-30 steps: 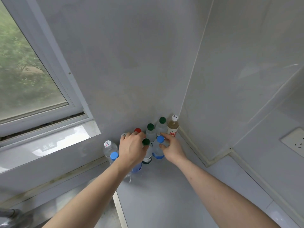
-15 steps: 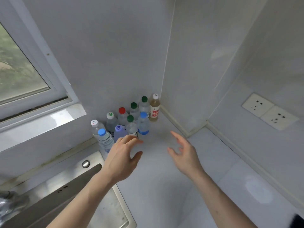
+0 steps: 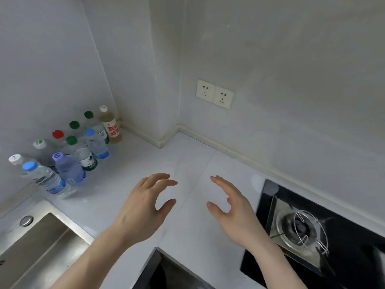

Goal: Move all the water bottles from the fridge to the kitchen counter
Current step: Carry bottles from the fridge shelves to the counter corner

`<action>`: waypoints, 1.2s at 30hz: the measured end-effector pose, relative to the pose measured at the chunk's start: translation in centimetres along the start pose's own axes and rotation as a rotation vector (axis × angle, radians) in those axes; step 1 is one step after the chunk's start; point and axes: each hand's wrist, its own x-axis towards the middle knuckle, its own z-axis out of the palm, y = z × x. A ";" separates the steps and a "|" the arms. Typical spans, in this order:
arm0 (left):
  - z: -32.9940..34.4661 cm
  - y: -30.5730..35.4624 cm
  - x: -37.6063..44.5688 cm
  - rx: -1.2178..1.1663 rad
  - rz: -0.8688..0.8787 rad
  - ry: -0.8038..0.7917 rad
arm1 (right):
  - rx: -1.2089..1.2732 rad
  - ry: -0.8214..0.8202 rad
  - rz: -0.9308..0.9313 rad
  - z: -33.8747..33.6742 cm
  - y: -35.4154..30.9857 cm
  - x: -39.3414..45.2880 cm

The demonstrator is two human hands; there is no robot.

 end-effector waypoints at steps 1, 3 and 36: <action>0.4 1.6 0.4 0.006 0.031 -0.006 | 0.005 0.035 0.012 -1.0 0.6 -1.3; 1.6 5.7 0.7 -0.001 0.110 -0.022 | 0.019 0.119 0.040 -3.4 2.1 -4.6; 17.9 41.7 -8.8 -0.227 1.313 -0.842 | -0.004 1.470 0.841 -6.5 5.4 -47.8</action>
